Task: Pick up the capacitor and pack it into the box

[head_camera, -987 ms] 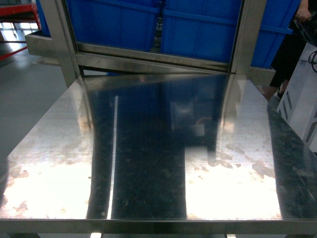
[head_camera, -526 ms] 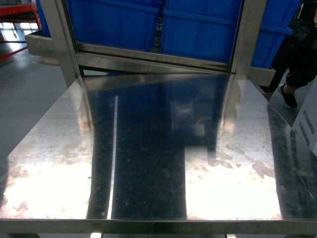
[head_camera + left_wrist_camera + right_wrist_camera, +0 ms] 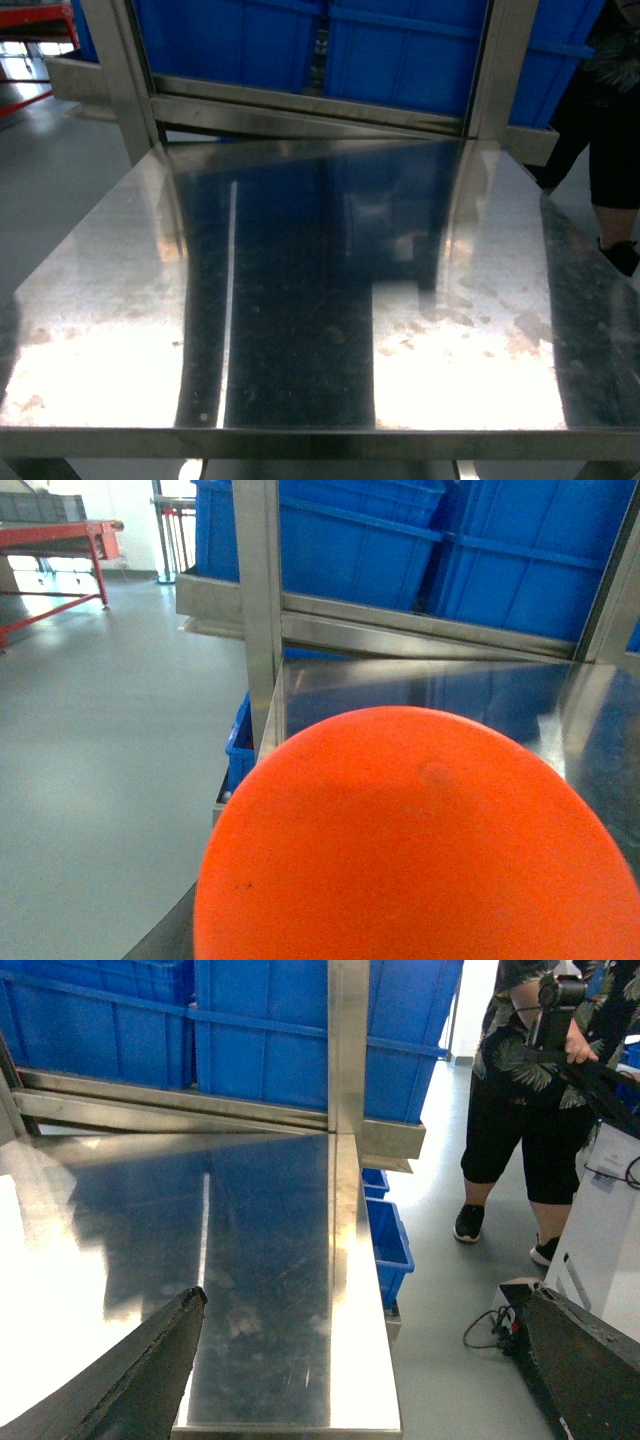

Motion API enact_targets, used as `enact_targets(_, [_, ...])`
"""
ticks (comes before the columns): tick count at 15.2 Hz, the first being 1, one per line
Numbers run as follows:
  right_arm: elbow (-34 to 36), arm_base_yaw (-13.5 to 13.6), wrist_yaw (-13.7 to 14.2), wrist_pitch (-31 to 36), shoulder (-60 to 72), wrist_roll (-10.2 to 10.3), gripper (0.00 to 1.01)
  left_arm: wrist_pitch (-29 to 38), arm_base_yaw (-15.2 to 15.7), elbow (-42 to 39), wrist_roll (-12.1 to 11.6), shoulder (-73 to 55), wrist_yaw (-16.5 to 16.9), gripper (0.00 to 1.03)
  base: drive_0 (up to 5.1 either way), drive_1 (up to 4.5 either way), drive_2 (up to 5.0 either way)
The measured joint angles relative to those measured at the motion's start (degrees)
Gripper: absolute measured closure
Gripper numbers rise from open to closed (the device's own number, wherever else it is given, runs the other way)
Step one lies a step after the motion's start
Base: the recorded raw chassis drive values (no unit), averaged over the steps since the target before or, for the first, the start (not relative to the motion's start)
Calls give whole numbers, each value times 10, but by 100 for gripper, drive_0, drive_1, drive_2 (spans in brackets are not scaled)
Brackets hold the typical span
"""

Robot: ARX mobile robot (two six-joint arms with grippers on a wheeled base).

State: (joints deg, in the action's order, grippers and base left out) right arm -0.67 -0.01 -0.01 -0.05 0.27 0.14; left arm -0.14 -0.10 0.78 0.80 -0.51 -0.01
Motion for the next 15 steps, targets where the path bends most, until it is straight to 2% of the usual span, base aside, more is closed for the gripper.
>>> enact_targets(15, [0, 0, 0, -2, 0, 0, 3, -3, 0, 0, -2, 0, 0, 59, 0, 0, 0])
